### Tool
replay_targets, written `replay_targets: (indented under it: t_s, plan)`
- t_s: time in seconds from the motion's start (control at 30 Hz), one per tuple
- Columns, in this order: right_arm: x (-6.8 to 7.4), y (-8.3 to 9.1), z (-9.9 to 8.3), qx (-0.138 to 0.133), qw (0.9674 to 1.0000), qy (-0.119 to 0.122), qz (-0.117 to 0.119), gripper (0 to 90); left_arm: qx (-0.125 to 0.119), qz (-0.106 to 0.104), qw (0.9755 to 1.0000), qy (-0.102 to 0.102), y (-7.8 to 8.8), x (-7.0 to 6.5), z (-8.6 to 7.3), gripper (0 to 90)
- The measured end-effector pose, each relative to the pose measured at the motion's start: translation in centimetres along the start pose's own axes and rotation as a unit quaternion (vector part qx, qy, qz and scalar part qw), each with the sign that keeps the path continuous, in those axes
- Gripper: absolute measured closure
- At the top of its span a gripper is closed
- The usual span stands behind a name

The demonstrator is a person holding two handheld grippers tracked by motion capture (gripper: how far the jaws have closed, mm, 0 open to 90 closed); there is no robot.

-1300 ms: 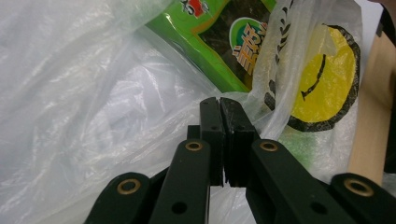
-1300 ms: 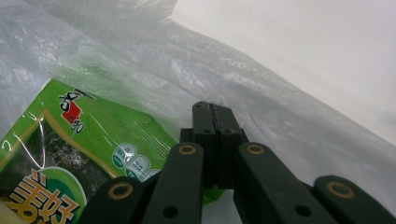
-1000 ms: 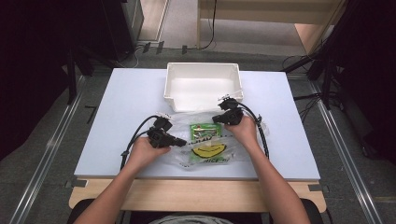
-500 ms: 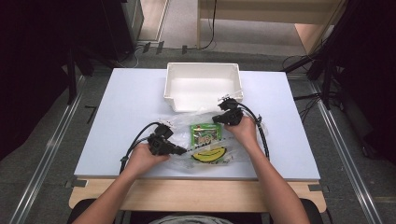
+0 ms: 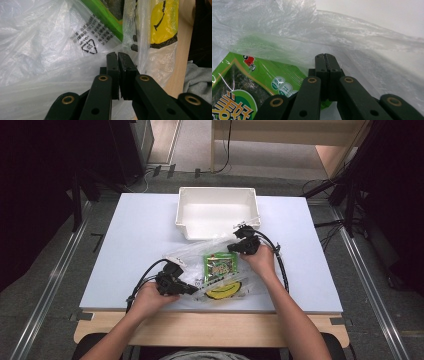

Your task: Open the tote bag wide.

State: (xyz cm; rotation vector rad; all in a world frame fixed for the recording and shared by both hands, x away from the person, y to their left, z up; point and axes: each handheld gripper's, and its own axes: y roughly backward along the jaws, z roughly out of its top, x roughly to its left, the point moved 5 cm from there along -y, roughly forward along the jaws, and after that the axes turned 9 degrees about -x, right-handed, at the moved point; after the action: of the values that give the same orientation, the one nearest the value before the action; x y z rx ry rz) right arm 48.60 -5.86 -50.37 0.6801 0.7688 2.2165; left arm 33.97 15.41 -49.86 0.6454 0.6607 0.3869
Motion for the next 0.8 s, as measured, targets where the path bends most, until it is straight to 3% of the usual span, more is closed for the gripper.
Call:
replay_targets:
  t_s: [0.27,0.57,0.8]
  plan:
    - [0.0,0.0,0.0,-0.003,1.0000,-0.003,0.002,90.0,0.010,-0.007,0.9999,-0.008,0.0,-1.1,-1.1,88.9]
    - [0.0,0.0,0.0,-0.002,1.0000,-0.003,0.001,90.0,0.007,-0.014,0.9999,-0.004,0.3,-2.1,-2.3,88.9]
    - [0.0,0.0,0.0,-0.003,1.0000,-0.002,-0.001,90.0,0.017,-0.022,0.9996,-0.006,0.5,-3.0,-3.4,88.9]
